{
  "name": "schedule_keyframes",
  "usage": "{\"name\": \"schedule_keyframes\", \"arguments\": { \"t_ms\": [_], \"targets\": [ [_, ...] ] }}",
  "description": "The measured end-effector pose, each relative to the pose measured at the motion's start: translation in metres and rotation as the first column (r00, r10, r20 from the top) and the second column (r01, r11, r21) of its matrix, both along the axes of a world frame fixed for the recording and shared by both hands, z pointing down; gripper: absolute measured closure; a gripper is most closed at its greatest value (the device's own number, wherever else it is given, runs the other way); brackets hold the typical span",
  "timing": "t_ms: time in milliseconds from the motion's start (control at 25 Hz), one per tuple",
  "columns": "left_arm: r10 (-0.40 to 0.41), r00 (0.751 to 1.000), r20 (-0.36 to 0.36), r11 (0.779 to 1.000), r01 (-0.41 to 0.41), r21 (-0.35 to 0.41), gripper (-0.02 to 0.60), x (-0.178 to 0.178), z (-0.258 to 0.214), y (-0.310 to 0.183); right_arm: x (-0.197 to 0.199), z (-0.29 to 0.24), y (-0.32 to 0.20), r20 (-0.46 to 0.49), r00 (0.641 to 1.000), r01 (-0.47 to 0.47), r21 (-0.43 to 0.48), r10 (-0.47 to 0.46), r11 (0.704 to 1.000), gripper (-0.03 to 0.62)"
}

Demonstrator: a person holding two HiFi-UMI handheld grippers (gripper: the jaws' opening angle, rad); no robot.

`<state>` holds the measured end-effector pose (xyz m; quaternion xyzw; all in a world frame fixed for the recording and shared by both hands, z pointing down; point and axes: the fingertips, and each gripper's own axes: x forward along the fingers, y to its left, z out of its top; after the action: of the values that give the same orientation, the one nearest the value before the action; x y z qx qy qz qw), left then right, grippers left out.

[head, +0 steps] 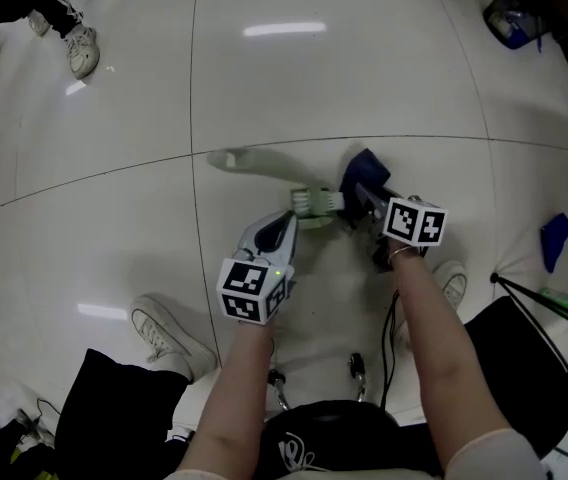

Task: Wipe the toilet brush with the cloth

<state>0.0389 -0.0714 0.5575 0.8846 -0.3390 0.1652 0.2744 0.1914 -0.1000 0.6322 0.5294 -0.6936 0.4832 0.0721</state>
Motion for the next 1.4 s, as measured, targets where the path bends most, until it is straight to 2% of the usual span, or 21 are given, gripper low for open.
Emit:
{"name": "schedule_keyframes", "arguments": {
  "t_ms": [120,200,280,400,640,840,920,1040,1120,1200,1280,1400],
  "targets": [
    [-0.005,1.000,-0.009,1.000,0.005,0.000,0.575,-0.001,-0.001,-0.003,-0.023,0.005,-0.010,0.102,0.987,0.130,-0.039,-0.126,0.991,0.523],
    [-0.010,1.000,-0.011,1.000,0.010,0.000,0.575,-0.001,-0.001,-0.003,-0.031,0.013,-0.004,0.101,0.978,0.192,-0.072,-0.184,0.979,0.523],
    [-0.014,1.000,-0.019,1.000,0.014,-0.005,0.575,0.000,0.000,-0.004,-0.031,0.019,0.004,0.098,0.977,0.197,-0.094,-0.188,0.976,0.523],
    [-0.023,0.999,-0.032,1.000,0.023,-0.018,0.575,0.000,0.001,-0.004,-0.034,0.022,0.018,0.145,0.976,0.179,-0.113,-0.162,0.977,0.523],
    [-0.002,1.000,-0.027,1.000,0.002,-0.028,0.575,0.003,0.003,-0.004,-0.048,0.025,0.065,0.131,0.964,0.250,-0.139,-0.232,0.958,0.522],
    [-0.011,0.999,-0.037,1.000,0.011,-0.019,0.575,0.003,0.002,-0.004,-0.061,0.025,0.104,0.227,0.951,0.253,-0.177,-0.211,0.951,0.522],
    [-0.012,0.999,-0.036,1.000,0.011,-0.021,0.575,0.002,0.002,-0.002,-0.052,0.026,0.114,0.199,0.961,0.230,-0.188,-0.193,0.955,0.522],
    [-0.003,1.000,-0.024,0.999,0.002,-0.032,0.575,0.002,0.001,-0.002,-0.020,0.019,0.107,0.061,0.986,0.167,-0.175,-0.158,0.970,0.522],
    [0.016,1.000,-0.016,0.999,-0.017,-0.040,0.575,0.003,0.001,0.003,-0.005,0.004,0.091,-0.017,0.981,0.187,-0.126,-0.191,0.974,0.522],
    [0.028,0.999,-0.028,0.999,-0.029,-0.034,0.575,0.003,-0.001,0.006,-0.008,-0.022,0.065,-0.057,0.953,0.297,-0.032,-0.298,0.954,0.522],
    [0.024,0.999,-0.042,0.999,-0.025,-0.021,0.575,0.002,-0.004,0.004,-0.020,-0.056,0.031,-0.101,0.906,0.418,0.074,-0.410,0.906,0.522],
    [0.022,0.999,-0.044,1.000,-0.022,-0.020,0.575,0.003,-0.001,0.000,-0.040,-0.097,-0.017,-0.165,0.853,0.519,0.189,-0.494,0.833,0.522]
  ]
}}
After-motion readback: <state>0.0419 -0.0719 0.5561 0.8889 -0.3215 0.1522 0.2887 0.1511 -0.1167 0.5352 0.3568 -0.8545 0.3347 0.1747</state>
